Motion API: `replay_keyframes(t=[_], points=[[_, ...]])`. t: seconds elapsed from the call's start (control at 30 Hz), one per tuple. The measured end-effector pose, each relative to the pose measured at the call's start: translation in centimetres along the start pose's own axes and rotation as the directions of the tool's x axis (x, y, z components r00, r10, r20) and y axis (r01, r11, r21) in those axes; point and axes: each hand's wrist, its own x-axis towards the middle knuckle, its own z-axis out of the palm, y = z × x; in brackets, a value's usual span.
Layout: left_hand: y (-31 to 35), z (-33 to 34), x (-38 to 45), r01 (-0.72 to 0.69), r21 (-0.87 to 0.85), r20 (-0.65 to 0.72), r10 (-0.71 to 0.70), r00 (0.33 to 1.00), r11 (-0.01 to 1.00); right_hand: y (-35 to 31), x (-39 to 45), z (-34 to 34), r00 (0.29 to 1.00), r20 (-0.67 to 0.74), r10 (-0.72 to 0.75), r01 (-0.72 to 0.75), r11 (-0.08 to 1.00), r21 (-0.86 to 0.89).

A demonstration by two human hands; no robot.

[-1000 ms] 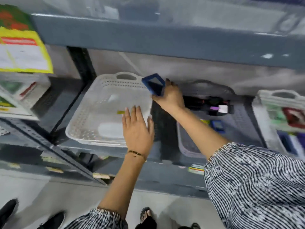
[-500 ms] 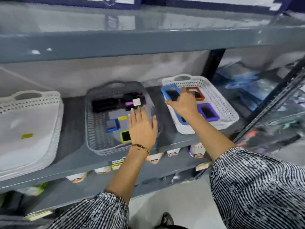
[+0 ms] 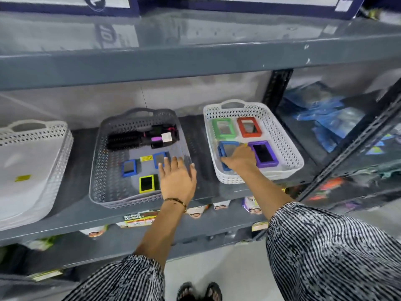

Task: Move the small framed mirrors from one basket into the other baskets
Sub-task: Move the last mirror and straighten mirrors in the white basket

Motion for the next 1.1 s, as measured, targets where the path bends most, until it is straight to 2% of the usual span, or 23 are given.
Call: replay_keyframes(t=[0.2,0.3,0.4,0.47,0.57,0.63,0.8,1.1], points=[[0.1,0.0,0.2,0.008,-0.002,-0.004,-0.008,1.000,1.000,0.1,0.1,0.6,0.994,0.106,0.000,0.021,0.980,-0.198],[1.1,-0.7,0.6,-0.012,-0.103,-0.063,0.006,0.998,0.995,0.1,0.4,0.1,0.991,0.130,0.011,0.009,0.989,-0.151],[3.5,-1.7,1.7,-0.228,-0.268,-0.127,0.200,0.971,0.936,0.2,1.2,-1.3,0.992,0.129,0.003,-0.006,1.000,0.021],[5.6,-2.1,2.9,-0.325,-0.331,-0.006,0.342,0.940,0.886,0.7,1.5,-2.4,0.992,0.127,0.004,-0.012,0.998,0.064],[8.4,-2.0,4.6,-0.378,-0.187,0.292,0.419,0.860,0.907,2.0,1.6,-3.3,0.991,0.130,0.028,-0.028,1.000,-0.002],[9.4,-1.5,5.2,-0.436,-0.038,0.389,0.415,0.823,0.899,2.7,1.6,-3.2,0.989,0.138,0.043,-0.035,0.998,-0.060],[10.6,-0.2,5.9,-0.489,0.157,0.405,0.396,0.824,0.858,3.5,2.2,-2.9,0.989,0.135,0.059,-0.046,0.995,-0.094],[10.8,1.0,6.2,-0.482,0.158,0.374,0.400,0.837,0.862,3.8,2.6,-2.2,0.986,0.151,0.070,-0.072,0.997,0.010]])
